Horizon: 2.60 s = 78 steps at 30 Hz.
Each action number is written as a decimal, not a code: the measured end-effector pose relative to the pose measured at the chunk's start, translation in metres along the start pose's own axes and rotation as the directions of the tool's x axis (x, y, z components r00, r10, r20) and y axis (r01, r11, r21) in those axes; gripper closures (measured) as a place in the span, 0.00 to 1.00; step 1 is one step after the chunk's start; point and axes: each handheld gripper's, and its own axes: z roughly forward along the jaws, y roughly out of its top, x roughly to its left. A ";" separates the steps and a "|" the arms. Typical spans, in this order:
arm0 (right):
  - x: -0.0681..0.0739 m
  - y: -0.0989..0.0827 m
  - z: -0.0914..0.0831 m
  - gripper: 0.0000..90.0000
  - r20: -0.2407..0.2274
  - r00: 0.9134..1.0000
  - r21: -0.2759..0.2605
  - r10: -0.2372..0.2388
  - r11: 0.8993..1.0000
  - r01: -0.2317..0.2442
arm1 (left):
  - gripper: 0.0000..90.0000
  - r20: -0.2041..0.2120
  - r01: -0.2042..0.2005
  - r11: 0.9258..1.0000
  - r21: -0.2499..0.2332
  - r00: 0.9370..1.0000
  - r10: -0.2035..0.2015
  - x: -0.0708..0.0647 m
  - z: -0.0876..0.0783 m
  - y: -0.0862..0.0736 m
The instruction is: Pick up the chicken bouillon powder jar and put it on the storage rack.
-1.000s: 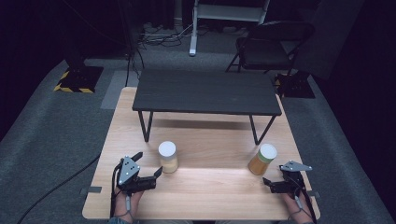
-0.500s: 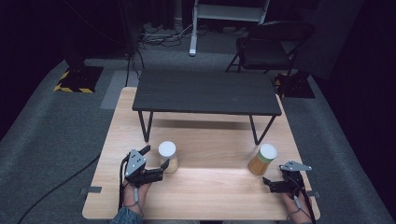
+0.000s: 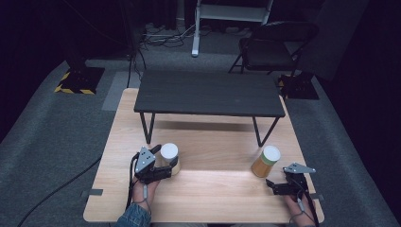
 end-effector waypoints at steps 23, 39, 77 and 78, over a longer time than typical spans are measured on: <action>0.001 0.000 0.000 0.02 0.004 1.000 0.000 0.005 1.000 -0.005 | 0.37 -0.019 -0.054 0.995 0.089 0.998 0.056 -0.022 0.001 0.037; 0.000 0.001 0.001 0.02 0.001 1.000 0.000 0.003 1.000 -0.003 | 0.37 0.011 -0.070 0.997 0.032 0.998 0.070 -0.031 -0.003 0.096; -0.002 0.002 0.002 0.02 -0.008 1.000 0.001 -0.004 1.000 0.004 | 0.37 -0.064 -0.114 0.989 -0.090 0.992 0.108 0.000 0.056 0.233; -0.002 0.002 0.002 0.02 -0.008 1.000 0.001 -0.004 1.000 0.004 | 0.37 -0.069 -0.110 0.990 -0.090 0.992 0.104 0.001 0.057 0.233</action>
